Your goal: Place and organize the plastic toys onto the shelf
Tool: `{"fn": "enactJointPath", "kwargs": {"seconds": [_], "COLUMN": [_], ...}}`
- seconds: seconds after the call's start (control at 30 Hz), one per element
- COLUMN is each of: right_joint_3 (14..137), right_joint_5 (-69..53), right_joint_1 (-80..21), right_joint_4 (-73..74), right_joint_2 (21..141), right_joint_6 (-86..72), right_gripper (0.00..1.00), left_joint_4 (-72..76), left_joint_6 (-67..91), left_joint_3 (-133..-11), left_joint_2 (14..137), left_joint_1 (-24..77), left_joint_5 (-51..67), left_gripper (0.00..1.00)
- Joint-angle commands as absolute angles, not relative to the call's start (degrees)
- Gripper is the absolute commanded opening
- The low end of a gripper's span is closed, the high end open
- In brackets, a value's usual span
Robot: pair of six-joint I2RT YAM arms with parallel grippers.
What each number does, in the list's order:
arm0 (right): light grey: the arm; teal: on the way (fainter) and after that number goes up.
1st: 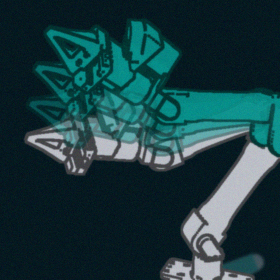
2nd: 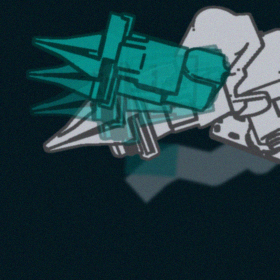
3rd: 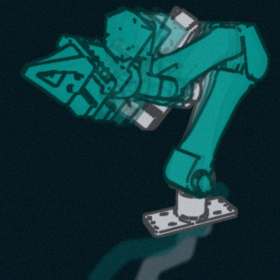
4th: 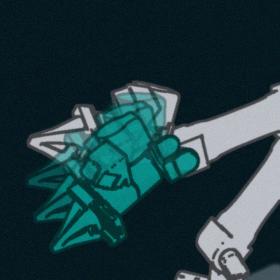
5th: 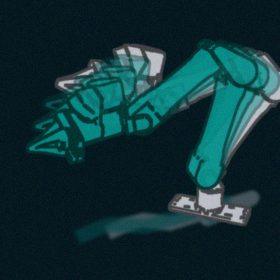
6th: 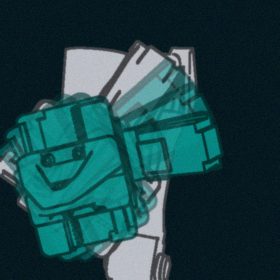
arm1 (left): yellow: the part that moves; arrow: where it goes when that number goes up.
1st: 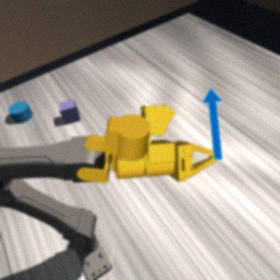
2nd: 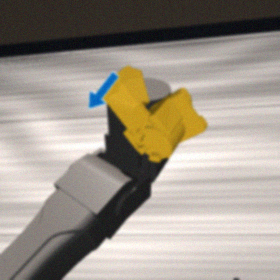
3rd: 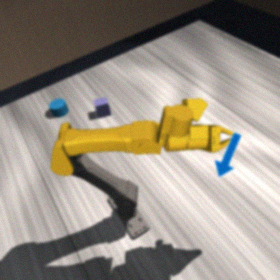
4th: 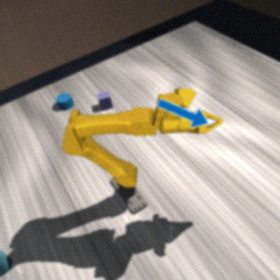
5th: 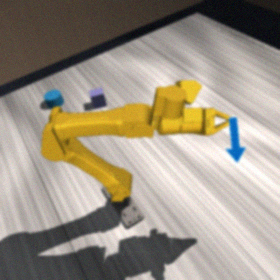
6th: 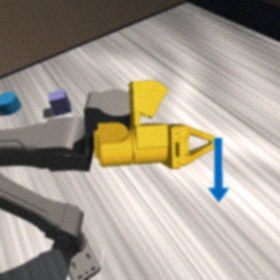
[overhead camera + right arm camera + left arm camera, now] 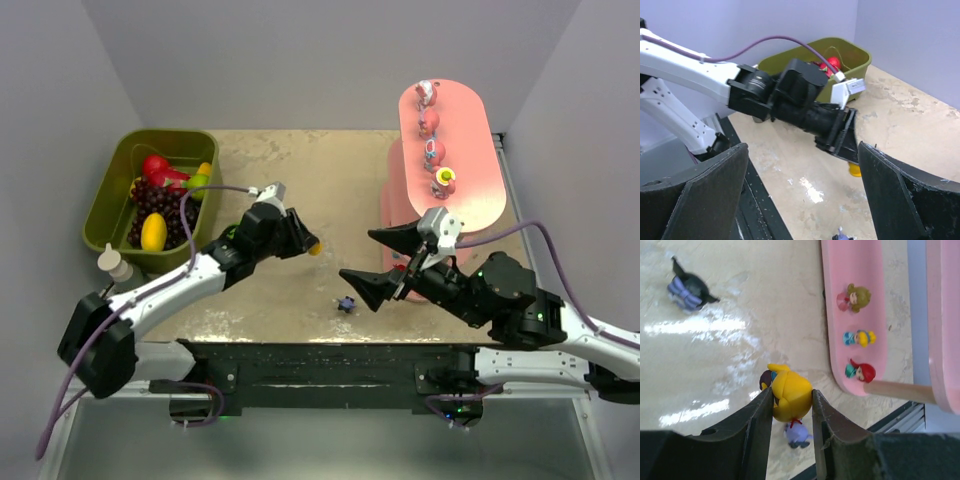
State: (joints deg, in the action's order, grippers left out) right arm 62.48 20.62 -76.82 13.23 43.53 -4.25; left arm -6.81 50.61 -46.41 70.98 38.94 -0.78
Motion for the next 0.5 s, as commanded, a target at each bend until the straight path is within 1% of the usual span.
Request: {"fn": "enactJointPath", "kwargs": {"seconds": [0.0,0.13,0.23,0.47], "right_joint_3": [63.99,63.63,63.54,64.16], "right_joint_5": [22.68,22.68,22.94,23.47], "right_joint_1": [-77.08,-76.99,-77.08,-76.99], "right_joint_4": [15.12,15.03,14.77,14.86], "right_joint_2": [42.72,41.75,41.48,40.26], "right_joint_6": [-5.89,-6.15,-5.98,-5.19], "right_gripper": [0.93,0.93,0.93,0.92], "left_joint_4": [4.04,4.84,5.8,5.98], "left_joint_6": [50.71,50.01,49.48,48.96], "left_joint_3": [-56.24,-62.74,-68.01,-82.5], "left_joint_2": [79.16,87.26,94.38,108.79], "left_joint_1": [38.23,38.23,37.71,36.91], "left_joint_5": [-1.15,-0.26,3.76,8.17], "left_gripper": [0.0,0.0,0.0,0.0]}}
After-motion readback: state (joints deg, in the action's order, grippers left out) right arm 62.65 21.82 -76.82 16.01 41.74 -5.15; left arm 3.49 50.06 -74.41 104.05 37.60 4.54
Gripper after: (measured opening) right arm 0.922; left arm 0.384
